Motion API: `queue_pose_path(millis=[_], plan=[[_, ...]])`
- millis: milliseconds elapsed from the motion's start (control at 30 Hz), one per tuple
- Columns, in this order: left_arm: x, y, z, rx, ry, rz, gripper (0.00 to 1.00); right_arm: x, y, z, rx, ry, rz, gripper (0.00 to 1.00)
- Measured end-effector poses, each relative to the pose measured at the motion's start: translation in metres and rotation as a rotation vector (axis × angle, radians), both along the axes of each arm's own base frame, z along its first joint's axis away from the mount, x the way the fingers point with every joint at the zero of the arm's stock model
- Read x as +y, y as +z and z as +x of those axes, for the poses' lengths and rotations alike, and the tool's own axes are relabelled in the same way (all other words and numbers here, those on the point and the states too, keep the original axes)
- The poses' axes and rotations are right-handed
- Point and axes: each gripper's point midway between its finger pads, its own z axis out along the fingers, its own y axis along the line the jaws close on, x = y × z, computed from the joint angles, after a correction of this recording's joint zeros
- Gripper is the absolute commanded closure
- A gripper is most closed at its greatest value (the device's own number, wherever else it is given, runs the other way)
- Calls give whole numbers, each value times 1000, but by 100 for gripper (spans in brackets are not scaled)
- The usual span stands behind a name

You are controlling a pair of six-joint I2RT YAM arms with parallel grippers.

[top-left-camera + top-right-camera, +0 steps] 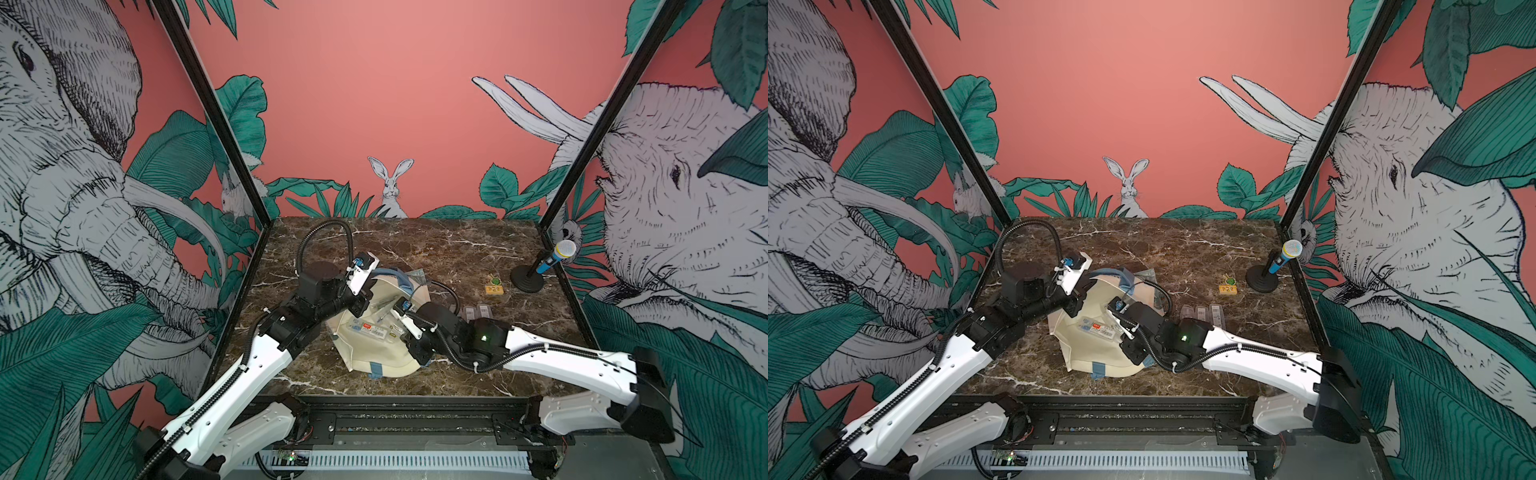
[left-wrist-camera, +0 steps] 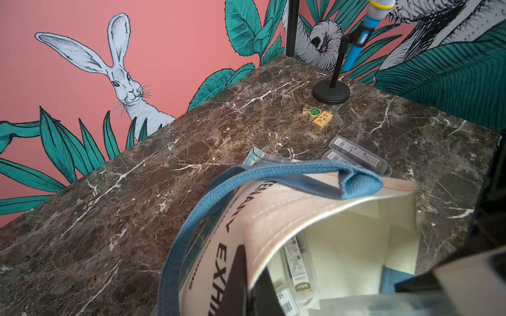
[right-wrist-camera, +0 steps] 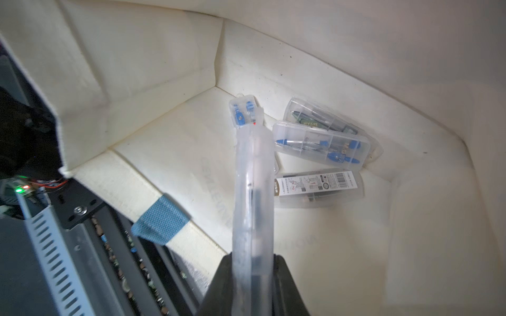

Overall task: Take out the compass set from the canvas bag
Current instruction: Pick up the compass set from the canvas bag, then place the compass set at the center of the board.

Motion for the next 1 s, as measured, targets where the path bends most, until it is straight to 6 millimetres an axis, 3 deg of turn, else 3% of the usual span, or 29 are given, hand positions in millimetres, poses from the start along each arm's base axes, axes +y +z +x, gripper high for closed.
queue_pose_path(millis=[133,300,433,567,667,800,1000], plan=[[-1,3,1,-5,-3,3,100,-15,32,-18,1,-6,72,87],[0,3,2,-12,0,11,100,-48,69,-20,-26,-75,125,88],[2,2,4,-25,7,28,100,-75,93,-14,-76,-147,136,91],[2,2,4,-32,6,37,100,-118,93,17,-97,-325,105,95],[2,2,4,-37,3,44,100,-168,75,49,-96,-544,63,95],[3,1,3,-42,-2,52,100,-229,17,78,6,-789,-36,94],[5,1,0,-44,-6,60,100,-278,-79,95,237,-954,-175,93]])
